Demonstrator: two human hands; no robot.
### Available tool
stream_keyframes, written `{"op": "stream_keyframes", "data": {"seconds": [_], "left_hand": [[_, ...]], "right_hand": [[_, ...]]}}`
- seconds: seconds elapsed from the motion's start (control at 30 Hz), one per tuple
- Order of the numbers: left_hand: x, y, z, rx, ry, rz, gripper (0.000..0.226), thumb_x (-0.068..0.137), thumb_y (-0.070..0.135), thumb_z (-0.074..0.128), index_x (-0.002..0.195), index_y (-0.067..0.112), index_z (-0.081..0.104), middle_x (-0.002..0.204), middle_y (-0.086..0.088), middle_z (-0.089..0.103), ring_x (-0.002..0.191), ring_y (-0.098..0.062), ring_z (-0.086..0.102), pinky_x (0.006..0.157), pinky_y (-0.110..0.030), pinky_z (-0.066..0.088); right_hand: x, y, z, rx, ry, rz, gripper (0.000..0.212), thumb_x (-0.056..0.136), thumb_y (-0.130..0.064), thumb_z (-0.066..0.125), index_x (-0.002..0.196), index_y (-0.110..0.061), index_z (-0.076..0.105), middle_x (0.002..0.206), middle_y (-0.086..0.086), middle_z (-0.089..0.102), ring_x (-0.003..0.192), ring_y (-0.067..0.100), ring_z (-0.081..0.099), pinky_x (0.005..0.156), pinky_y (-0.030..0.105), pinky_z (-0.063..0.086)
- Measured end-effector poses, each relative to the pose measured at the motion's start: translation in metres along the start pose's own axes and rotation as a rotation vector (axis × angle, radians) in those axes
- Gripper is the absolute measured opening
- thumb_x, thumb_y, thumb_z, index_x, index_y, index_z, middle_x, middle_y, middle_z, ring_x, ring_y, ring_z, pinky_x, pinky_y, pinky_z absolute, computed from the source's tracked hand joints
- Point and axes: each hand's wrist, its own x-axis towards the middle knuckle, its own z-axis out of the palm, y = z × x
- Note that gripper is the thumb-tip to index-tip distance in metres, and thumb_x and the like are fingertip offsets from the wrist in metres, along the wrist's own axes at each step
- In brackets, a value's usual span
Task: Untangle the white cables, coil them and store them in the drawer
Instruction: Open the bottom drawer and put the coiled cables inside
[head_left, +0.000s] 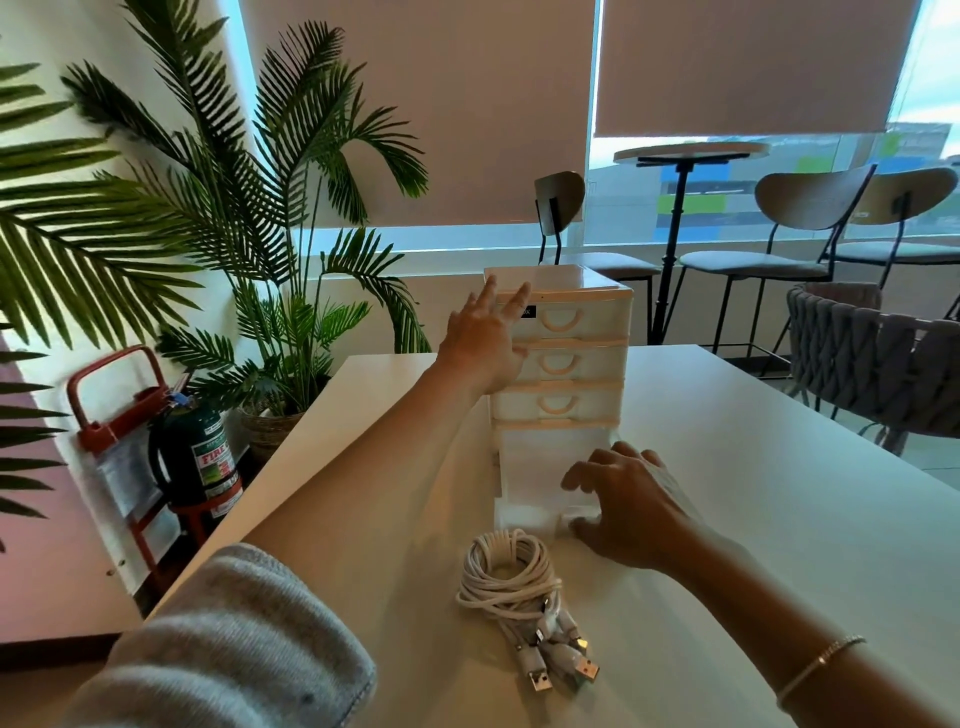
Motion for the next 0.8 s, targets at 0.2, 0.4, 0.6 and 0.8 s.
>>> {"op": "stream_keyframes", "data": {"seconds": [0.2,0.4,0.6,0.8], "left_hand": [[-0.033,0.014,-0.006,-0.112,0.123,-0.053,0.065,0.092,0.027,0.053,0.147,0.015,0.019,0.152,-0.015,0.017,0.139,-0.030,0.021,0.111,-0.038,0.025],[-0.108,0.017,-0.019,0.015,-0.480,-0.454,0.063,0.094,0.054,0.037,0.117,-0.003,0.054,0.111,-0.019,0.063,0.093,-0.029,0.063,0.077,-0.031,0.049],[-0.170,0.000,0.012,-0.437,-0.734,-0.745,0.065,0.096,0.053,0.029,0.102,-0.005,0.058,0.084,-0.014,0.065,0.058,-0.017,0.059,0.049,-0.022,0.047],[-0.176,0.002,0.031,-0.503,-0.336,-0.723,0.023,0.086,0.022,0.056,0.087,0.003,0.067,0.089,-0.015,0.070,0.078,-0.028,0.069,0.076,-0.038,0.056]], "right_hand": [[-0.001,-0.034,-0.006,0.249,-0.188,0.375,0.055,0.084,-0.064,0.043,0.066,-0.015,0.058,0.062,0.000,0.058,0.050,0.010,0.049,0.060,0.025,0.047],[-0.012,-0.049,0.000,0.615,-0.545,0.550,0.056,0.084,-0.061,0.049,0.081,-0.006,0.061,0.072,0.006,0.064,0.053,0.015,0.056,0.051,0.021,0.045],[-0.018,-0.055,-0.001,0.846,-0.478,0.674,0.036,0.082,-0.040,0.066,0.071,-0.007,0.055,0.065,0.007,0.055,0.053,0.017,0.052,0.058,0.028,0.051],[-0.024,-0.067,0.004,0.950,-0.388,0.694,0.030,0.084,-0.032,0.066,0.079,-0.004,0.056,0.072,0.013,0.060,0.063,0.024,0.059,0.069,0.037,0.055]]}}
